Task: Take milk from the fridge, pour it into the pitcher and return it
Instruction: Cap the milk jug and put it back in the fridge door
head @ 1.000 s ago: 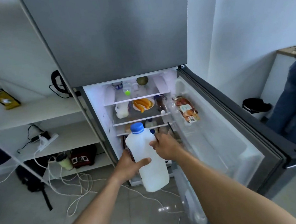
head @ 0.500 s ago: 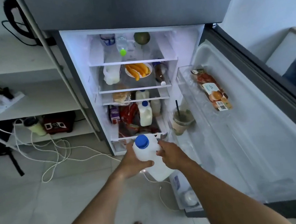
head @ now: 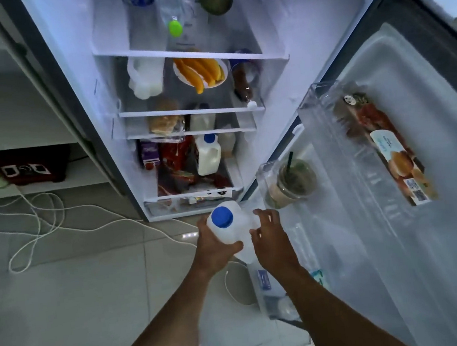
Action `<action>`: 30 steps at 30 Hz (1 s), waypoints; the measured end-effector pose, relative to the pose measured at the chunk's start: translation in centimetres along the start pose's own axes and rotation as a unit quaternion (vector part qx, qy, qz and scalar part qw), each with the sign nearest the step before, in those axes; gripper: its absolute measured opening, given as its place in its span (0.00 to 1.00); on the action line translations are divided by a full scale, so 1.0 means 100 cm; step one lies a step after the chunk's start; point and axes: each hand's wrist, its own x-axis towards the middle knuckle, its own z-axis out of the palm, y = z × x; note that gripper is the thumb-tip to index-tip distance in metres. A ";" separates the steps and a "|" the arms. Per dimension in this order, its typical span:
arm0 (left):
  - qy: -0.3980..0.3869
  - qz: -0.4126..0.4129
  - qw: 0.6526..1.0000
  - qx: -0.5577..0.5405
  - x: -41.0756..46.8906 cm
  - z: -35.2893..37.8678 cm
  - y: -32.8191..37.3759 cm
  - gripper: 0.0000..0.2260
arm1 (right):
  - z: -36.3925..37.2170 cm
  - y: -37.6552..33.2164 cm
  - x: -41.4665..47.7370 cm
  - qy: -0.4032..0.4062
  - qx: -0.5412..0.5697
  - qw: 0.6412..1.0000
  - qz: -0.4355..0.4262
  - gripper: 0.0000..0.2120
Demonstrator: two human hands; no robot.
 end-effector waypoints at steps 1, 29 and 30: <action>-0.002 0.004 1.000 -0.001 0.004 0.002 0.002 0.45 | -0.001 0.001 0.002 0.016 -0.014 1.000 -0.002 0.18; -0.014 -0.053 0.996 -0.070 0.077 0.105 -0.054 0.45 | 0.001 0.046 0.027 0.110 -0.036 0.992 0.051 0.16; -0.016 -0.054 0.996 -0.066 0.077 0.108 -0.055 0.46 | 0.002 0.047 0.028 0.122 -0.035 0.990 0.053 0.15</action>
